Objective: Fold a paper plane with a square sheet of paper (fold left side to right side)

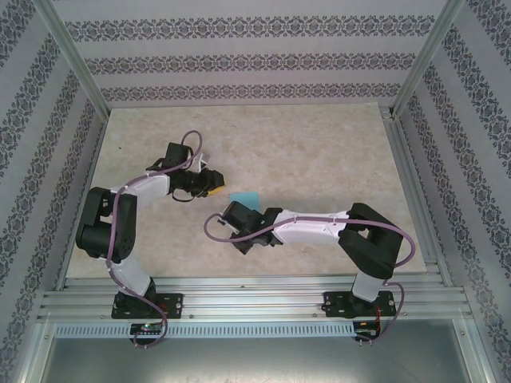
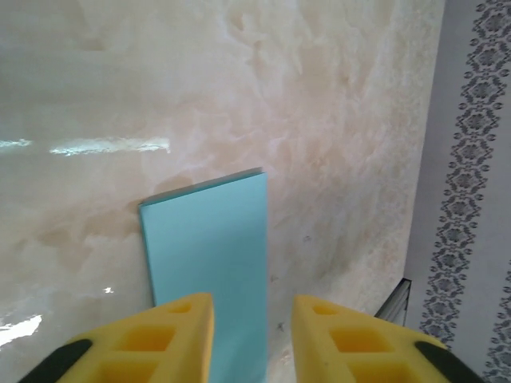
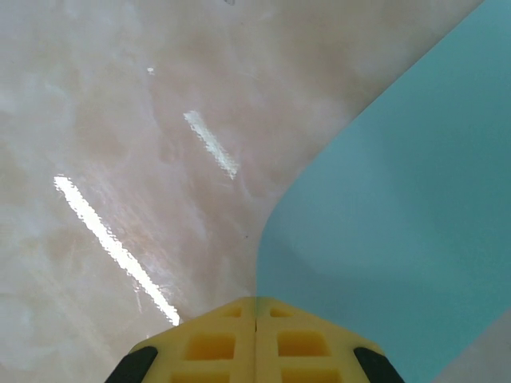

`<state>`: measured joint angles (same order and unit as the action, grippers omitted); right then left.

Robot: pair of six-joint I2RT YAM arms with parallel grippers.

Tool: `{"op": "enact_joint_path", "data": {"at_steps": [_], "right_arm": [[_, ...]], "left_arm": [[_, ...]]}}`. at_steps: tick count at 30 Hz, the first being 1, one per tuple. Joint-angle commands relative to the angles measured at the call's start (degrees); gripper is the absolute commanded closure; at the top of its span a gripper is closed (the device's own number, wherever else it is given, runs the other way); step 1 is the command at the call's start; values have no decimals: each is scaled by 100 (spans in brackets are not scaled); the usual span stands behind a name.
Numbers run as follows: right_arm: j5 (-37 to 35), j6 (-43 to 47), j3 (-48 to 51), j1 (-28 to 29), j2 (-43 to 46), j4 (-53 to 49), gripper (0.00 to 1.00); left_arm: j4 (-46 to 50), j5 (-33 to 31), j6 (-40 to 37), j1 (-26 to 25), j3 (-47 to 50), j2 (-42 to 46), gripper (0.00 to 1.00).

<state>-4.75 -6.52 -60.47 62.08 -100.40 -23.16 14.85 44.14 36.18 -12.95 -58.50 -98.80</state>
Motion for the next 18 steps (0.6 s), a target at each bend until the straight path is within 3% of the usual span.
{"op": "enact_joint_path", "data": {"at_steps": [1, 8, 18], "right_arm": [[271, -156, 113, -74, 152, 250, 100], [412, -312, 228, -201, 191, 372, 100], [960, -549, 432, -573, 287, 695, 100]], "left_arm": [[340, 278, -354, -157, -227, -208, 74], [174, 422, -374, -562, -582, -1024, 82], [820, -154, -880, -743, -1076, -1771, 89]]}}
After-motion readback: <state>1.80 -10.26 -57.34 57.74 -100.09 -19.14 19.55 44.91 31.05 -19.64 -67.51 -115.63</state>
